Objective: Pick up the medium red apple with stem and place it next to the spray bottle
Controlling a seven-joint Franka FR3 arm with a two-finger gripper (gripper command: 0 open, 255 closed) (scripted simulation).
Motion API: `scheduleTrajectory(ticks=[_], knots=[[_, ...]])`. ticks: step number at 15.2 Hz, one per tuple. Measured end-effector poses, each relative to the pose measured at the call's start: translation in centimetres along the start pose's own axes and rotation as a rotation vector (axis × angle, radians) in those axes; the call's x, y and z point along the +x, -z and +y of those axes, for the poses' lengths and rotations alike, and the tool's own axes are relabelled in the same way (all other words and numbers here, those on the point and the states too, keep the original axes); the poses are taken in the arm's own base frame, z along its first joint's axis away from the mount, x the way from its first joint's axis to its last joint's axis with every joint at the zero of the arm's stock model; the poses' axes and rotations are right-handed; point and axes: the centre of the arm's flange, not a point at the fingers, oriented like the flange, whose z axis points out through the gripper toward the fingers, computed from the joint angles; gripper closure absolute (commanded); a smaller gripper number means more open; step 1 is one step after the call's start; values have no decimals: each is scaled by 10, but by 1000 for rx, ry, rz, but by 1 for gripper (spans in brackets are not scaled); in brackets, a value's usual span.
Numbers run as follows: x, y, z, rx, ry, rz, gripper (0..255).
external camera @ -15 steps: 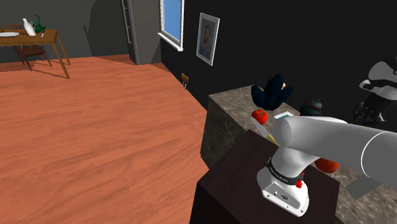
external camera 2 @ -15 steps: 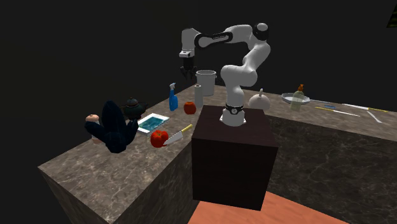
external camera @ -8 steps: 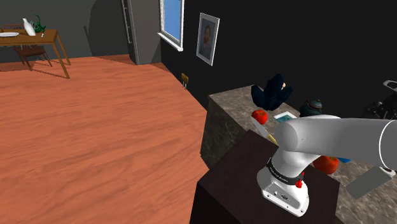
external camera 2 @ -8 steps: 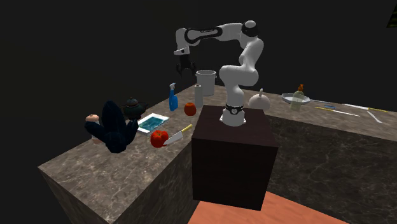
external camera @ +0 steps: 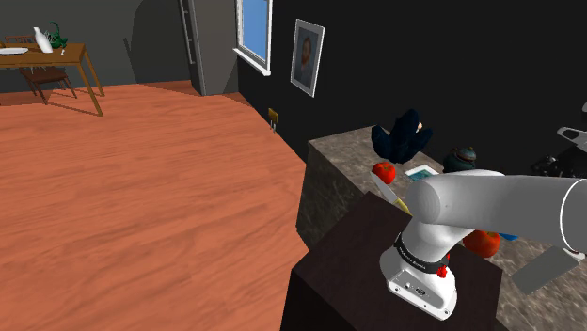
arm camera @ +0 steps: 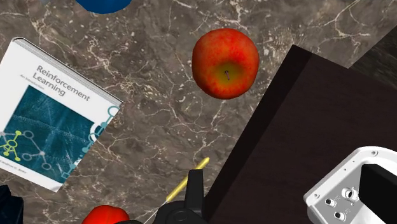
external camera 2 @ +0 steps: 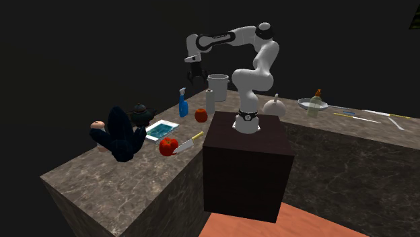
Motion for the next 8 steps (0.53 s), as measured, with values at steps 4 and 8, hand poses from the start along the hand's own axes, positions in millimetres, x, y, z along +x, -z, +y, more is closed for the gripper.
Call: scheduleTrajectory(ticks=[4,8], knots=[[0,0,0,0,0,0,255],[0,0,0,0,0,0,255]])
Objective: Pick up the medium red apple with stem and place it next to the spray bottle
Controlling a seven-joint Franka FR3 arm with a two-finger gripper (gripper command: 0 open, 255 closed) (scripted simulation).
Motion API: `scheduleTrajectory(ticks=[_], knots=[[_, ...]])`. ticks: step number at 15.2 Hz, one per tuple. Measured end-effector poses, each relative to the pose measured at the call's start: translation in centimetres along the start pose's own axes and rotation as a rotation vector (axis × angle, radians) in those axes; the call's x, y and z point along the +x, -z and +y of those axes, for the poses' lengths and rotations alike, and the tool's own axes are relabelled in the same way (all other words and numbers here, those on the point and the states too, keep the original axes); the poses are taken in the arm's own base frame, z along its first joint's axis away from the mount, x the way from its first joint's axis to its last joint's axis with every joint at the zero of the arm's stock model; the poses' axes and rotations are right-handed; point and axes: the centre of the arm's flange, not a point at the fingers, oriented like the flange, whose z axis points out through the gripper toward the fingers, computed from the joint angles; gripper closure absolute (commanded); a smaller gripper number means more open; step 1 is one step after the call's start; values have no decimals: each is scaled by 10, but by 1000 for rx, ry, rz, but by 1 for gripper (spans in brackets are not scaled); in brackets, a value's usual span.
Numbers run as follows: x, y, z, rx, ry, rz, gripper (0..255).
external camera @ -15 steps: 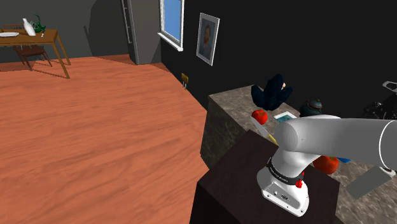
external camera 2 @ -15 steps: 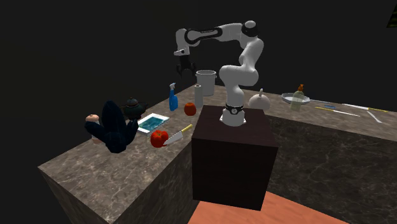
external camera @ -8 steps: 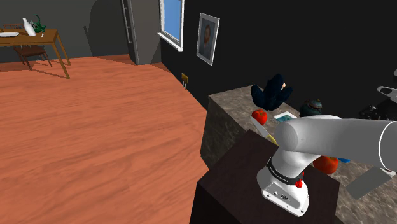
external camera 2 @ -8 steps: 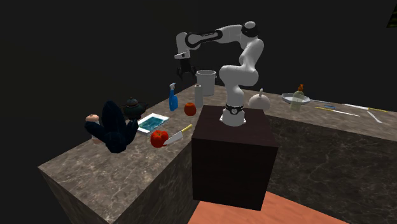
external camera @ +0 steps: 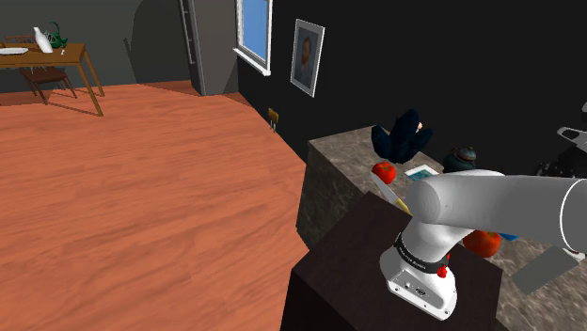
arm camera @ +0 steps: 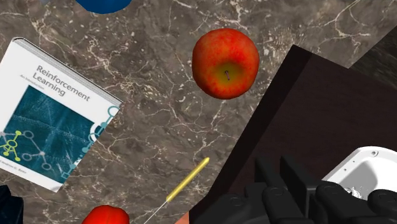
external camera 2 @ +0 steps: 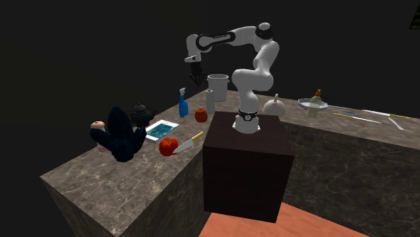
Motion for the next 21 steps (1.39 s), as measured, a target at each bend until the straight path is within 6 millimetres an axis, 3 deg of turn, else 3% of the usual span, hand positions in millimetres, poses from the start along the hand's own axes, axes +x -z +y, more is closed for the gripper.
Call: scheduleTrajectory(ticks=[5,6,8,18,21], knots=[[0,0,0,0,0,0,255],[0,0,0,0,0,0,0],[0,-5,-1,-2,-2,-3,0],[-28,-128,-1,-39,-43,-60,0],[-32,-148,-1,-44,-47,-68,0]])
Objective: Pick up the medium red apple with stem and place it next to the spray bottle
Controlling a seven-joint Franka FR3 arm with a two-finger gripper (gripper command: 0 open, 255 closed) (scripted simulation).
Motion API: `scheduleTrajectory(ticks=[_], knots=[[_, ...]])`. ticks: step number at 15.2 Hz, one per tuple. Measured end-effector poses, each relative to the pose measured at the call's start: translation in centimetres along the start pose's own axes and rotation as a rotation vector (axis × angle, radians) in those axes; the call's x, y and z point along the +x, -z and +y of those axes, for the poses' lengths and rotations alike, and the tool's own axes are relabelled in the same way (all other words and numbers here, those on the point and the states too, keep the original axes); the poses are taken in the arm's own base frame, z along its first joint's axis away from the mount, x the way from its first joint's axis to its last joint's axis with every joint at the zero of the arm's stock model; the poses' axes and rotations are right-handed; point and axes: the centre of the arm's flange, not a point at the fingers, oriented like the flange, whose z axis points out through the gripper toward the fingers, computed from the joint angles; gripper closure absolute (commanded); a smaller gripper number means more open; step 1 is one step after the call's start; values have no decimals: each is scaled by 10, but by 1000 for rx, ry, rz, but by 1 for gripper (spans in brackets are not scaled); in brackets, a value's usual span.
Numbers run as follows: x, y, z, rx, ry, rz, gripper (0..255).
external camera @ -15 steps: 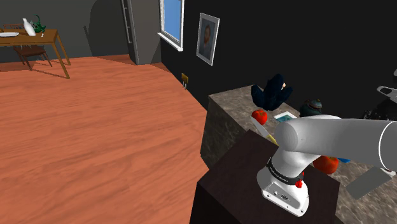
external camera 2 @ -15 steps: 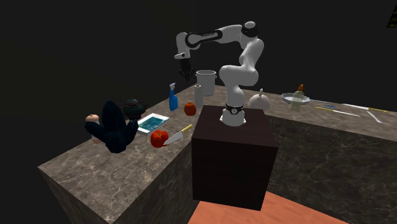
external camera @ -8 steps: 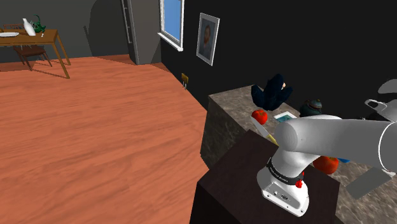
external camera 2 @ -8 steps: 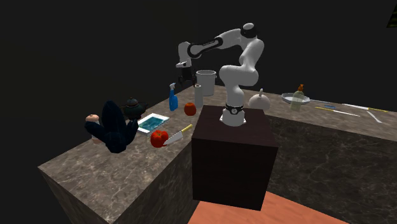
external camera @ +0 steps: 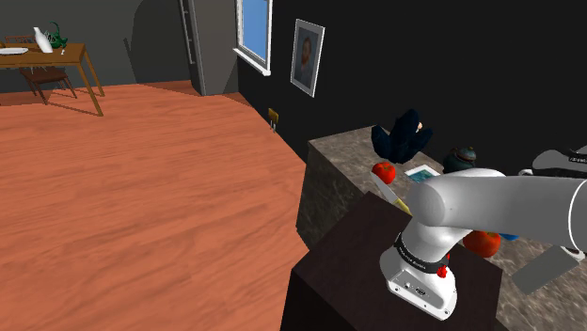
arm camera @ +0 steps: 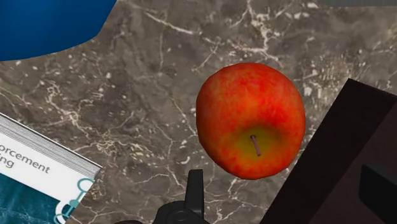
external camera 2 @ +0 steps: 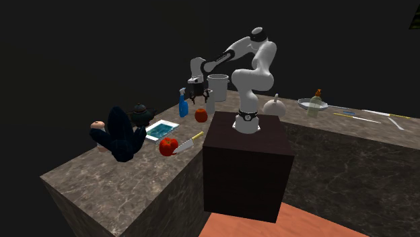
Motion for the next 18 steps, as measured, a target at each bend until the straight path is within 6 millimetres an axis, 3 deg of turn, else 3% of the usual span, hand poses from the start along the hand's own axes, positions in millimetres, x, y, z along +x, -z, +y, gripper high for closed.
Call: scheduleTrajectory(ticks=[6,12,13,18], knots=[[-1,-32,1,-1,0,-2,0],[-1,-35,1,-1,0,-2,0],[-1,-35,1,-1,0,-2,255],[-1,-35,1,-1,0,-2,255]])
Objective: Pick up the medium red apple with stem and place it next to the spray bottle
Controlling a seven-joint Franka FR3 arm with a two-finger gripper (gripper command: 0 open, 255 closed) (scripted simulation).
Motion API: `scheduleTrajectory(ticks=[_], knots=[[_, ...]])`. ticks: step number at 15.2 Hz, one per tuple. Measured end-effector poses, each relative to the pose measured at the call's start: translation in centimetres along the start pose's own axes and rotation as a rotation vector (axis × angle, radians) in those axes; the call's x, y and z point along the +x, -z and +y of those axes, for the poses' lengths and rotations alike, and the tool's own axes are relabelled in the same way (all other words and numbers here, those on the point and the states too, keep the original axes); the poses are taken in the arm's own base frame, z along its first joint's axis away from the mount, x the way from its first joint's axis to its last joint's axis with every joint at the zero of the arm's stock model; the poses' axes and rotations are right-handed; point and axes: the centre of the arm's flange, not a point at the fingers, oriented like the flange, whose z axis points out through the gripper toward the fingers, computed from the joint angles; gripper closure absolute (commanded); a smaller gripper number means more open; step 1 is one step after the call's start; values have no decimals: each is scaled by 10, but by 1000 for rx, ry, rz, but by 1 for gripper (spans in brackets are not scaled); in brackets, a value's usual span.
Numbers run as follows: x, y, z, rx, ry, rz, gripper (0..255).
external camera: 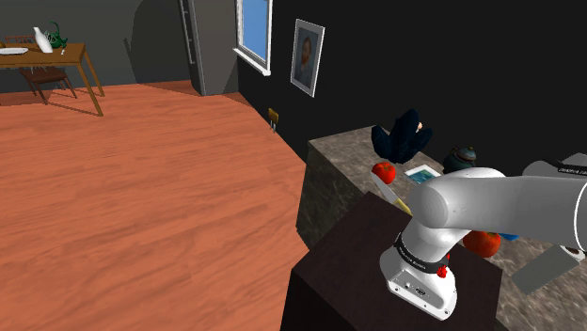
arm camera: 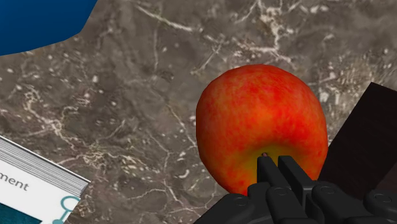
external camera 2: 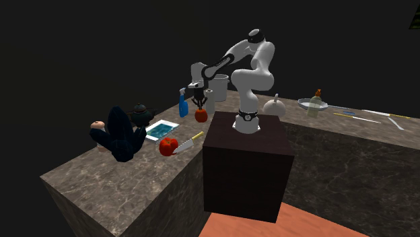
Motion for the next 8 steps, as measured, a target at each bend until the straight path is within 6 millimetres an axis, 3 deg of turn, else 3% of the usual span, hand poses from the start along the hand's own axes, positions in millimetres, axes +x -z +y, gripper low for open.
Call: scheduleTrajectory(ticks=[5,8], knots=[[0,0,0,0,0,0,255],[1,11,-1,0,0,0,255]])
